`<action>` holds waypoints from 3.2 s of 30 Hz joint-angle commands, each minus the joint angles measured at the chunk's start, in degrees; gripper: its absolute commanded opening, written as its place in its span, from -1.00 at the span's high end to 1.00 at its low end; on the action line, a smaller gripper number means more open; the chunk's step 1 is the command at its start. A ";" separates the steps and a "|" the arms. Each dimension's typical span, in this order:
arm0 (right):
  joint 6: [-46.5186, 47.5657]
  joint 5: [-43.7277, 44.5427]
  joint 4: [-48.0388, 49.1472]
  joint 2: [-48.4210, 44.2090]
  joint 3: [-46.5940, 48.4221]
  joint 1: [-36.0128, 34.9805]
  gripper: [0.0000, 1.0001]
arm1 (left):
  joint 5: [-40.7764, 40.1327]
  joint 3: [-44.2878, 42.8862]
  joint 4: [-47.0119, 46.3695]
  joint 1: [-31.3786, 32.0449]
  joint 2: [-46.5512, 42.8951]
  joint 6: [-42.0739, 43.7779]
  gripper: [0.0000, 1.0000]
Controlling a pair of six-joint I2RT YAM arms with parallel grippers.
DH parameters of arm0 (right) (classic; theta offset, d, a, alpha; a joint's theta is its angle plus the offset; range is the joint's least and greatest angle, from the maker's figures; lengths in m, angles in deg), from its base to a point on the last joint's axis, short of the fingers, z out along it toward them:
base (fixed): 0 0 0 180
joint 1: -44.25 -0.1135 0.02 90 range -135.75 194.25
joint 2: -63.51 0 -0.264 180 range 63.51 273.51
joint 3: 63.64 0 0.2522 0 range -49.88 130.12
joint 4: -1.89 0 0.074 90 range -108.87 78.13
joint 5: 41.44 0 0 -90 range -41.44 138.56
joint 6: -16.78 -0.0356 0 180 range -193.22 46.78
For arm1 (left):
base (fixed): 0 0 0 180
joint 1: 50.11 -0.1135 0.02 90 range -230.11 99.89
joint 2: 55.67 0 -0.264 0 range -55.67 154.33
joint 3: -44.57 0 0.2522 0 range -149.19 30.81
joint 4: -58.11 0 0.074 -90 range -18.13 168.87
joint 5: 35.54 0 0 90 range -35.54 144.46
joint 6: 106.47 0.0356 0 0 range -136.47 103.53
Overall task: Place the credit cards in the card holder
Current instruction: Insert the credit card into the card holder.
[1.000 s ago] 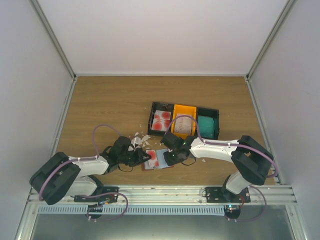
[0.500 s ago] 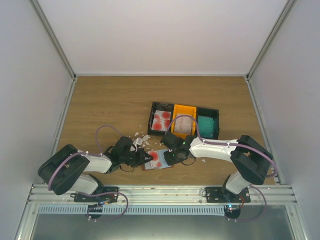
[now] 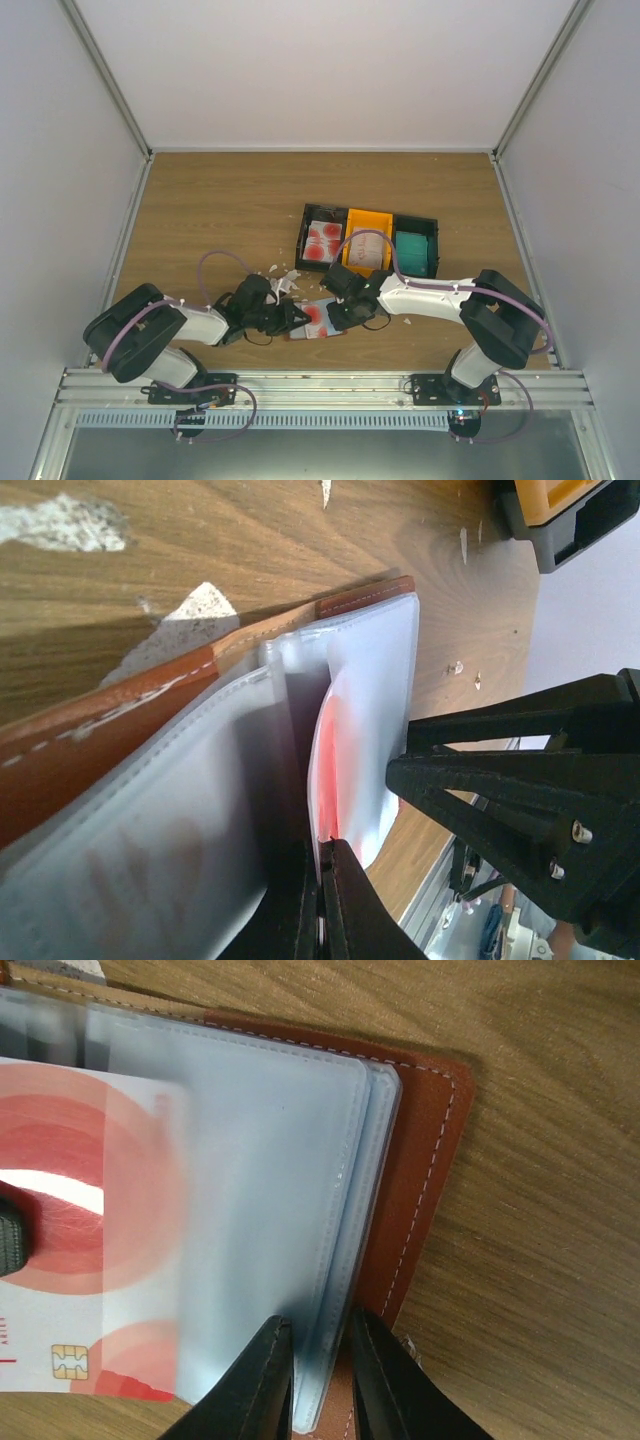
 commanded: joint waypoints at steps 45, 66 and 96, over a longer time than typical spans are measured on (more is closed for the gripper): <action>-2.21 -1.33 2.17 2.07 -2.15 -0.79 0.80 | -9.76 -8.02 18.49 5.67 -3.16 9.87 0.28; -3.06 -1.25 2.57 1.93 -2.40 -0.79 0.83 | -11.37 -17.42 38.10 5.59 -2.92 9.00 0.48; -3.37 0.44 2.86 -3.49 -1.63 -0.79 0.31 | -9.66 -15.58 29.08 5.58 -1.59 11.74 0.93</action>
